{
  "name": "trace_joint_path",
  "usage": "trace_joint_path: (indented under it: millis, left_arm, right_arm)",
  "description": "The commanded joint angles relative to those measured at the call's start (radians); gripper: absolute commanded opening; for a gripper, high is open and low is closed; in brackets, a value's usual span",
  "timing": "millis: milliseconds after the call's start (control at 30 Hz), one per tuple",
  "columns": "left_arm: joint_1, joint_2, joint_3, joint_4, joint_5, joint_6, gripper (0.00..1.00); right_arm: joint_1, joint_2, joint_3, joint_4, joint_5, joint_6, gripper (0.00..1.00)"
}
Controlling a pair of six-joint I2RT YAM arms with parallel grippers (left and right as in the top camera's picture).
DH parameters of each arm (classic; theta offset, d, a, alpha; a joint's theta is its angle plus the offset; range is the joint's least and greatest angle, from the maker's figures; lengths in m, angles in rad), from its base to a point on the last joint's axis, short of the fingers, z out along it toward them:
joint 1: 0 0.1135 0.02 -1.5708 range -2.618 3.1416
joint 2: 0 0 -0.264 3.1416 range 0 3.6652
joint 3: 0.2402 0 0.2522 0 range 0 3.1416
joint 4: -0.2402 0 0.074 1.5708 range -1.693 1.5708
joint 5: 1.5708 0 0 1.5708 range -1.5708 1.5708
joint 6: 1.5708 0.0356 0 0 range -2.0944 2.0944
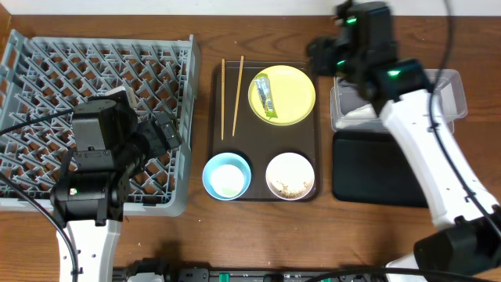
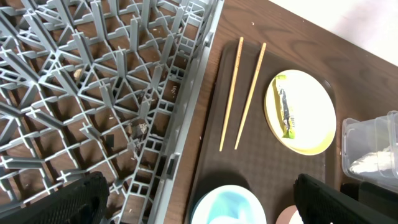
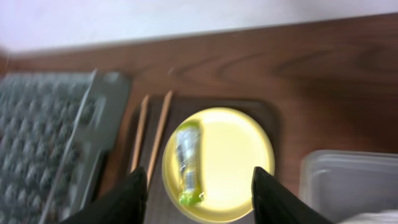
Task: Sort waste into correct bins and load items into the dishwasher
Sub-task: 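Reach the right gripper down and grasp the snack wrapper on the plate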
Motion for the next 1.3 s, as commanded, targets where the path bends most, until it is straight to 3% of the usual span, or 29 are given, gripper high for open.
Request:
trace_joint_path:
  millis: [0, 233, 467, 800, 1000, 1267]
  left_arm:
    - [-0.004, -0.002, 0.022, -0.003, 0.013, 0.017, 0.98]
    - [-0.004, -0.002, 0.022, -0.003, 0.013, 0.017, 0.98]
    - [-0.004, -0.002, 0.022, -0.003, 0.013, 0.016, 0.98]
    - [-0.004, -0.002, 0.022, -0.003, 0.013, 0.016, 0.98]
    - [-0.004, -0.002, 0.022, -0.003, 0.013, 0.016, 0.98]
    - [-0.004, -0.002, 0.022, -0.003, 0.013, 0.017, 0.98]
  right_arm:
    - [0.057, 0.031, 0.001, -0.001, 0.014, -0.119, 0.61]
    - [0.131, 0.111, 0.001, 0.010, 0.019, -0.109, 0.63]
    - [0.144, 0.218, 0.001, 0.044, 0.009, -0.080, 0.58]
    - [0.177, 0.266, 0.001, 0.137, -0.066, -0.179, 0.50]
    - [0.183, 0.311, 0.001, 0.240, -0.028, -0.115, 0.45]
    - [0.183, 0.392, 0.001, 0.256, 0.011, -0.086, 0.54]
